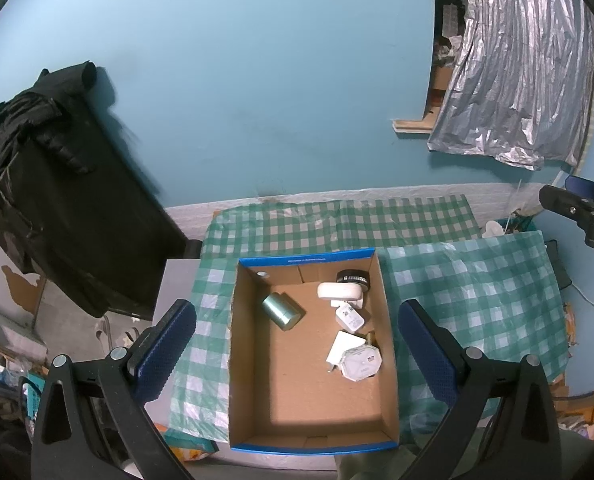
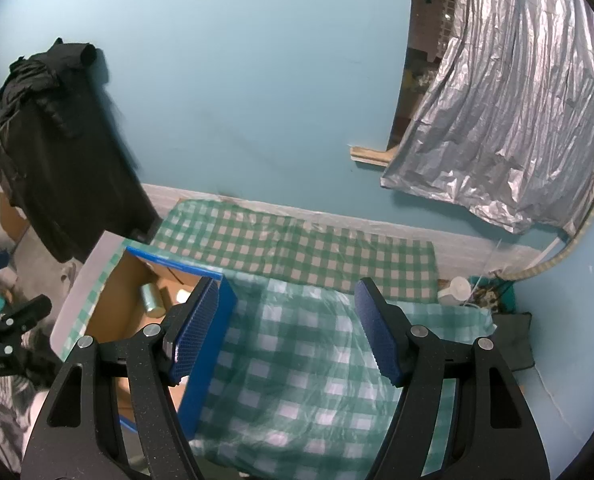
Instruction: Organize rigid objects
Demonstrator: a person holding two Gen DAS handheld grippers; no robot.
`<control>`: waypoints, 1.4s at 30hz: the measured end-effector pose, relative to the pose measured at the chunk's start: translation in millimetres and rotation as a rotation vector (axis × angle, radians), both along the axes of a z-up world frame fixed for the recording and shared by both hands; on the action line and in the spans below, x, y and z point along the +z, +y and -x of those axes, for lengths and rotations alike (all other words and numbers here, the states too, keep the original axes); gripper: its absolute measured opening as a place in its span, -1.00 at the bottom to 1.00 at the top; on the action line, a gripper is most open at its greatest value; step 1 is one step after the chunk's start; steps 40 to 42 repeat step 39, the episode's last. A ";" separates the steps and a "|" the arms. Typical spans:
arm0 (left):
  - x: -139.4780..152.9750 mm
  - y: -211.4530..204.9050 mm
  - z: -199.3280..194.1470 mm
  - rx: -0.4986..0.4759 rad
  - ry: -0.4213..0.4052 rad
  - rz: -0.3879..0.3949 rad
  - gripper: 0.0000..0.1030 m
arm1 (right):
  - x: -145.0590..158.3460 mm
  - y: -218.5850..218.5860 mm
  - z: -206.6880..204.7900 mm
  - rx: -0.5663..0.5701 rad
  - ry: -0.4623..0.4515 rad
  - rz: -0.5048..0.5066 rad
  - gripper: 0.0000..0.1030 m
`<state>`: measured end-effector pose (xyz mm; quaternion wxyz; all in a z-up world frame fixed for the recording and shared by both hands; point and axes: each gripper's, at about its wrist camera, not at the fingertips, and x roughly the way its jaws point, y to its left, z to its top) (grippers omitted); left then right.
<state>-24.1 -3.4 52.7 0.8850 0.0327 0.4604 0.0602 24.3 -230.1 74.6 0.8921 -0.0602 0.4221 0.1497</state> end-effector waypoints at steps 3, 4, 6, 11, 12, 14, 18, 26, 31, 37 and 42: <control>0.6 0.0 0.5 0.002 0.001 0.000 0.98 | -0.5 0.3 -1.5 -0.001 0.002 0.004 0.37; 0.6 -0.1 0.5 0.001 0.002 0.001 0.98 | -0.7 0.6 -2.4 -0.002 0.002 0.003 0.37; 0.5 -0.3 0.3 0.000 0.004 0.002 0.98 | -0.8 0.3 -2.4 -0.003 0.003 0.004 0.37; 0.6 0.5 -0.7 0.000 0.003 0.001 0.98 | -0.7 -0.9 -2.3 -0.002 0.001 0.004 0.37; 0.6 0.5 -0.5 0.001 0.002 0.002 0.98 | -1.0 -0.4 -3.2 -0.003 0.002 0.005 0.37; 0.8 0.8 -1.7 -0.002 0.003 0.000 0.98 | -0.5 -1.2 -2.6 -0.002 0.001 0.002 0.37; 1.9 1.4 -5.0 -0.008 0.003 -0.001 0.98 | -1.0 -1.5 -3.7 -0.002 0.001 0.004 0.37; -2.5 2.8 -13.5 -0.017 0.018 0.015 0.98 | -5.1 -1.2 -7.2 -0.018 0.009 0.012 0.37; -4.9 1.7 -14.5 -0.028 0.022 0.026 0.98 | -4.6 -2.2 -5.5 -0.033 0.010 0.011 0.37; -7.7 -0.1 -13.9 -0.028 0.026 0.019 0.98 | -4.8 -4.0 -4.2 -0.046 0.016 0.010 0.37; -8.0 -0.5 -13.0 -0.032 0.024 0.018 0.98 | -4.7 -4.2 -4.3 -0.048 0.015 0.009 0.37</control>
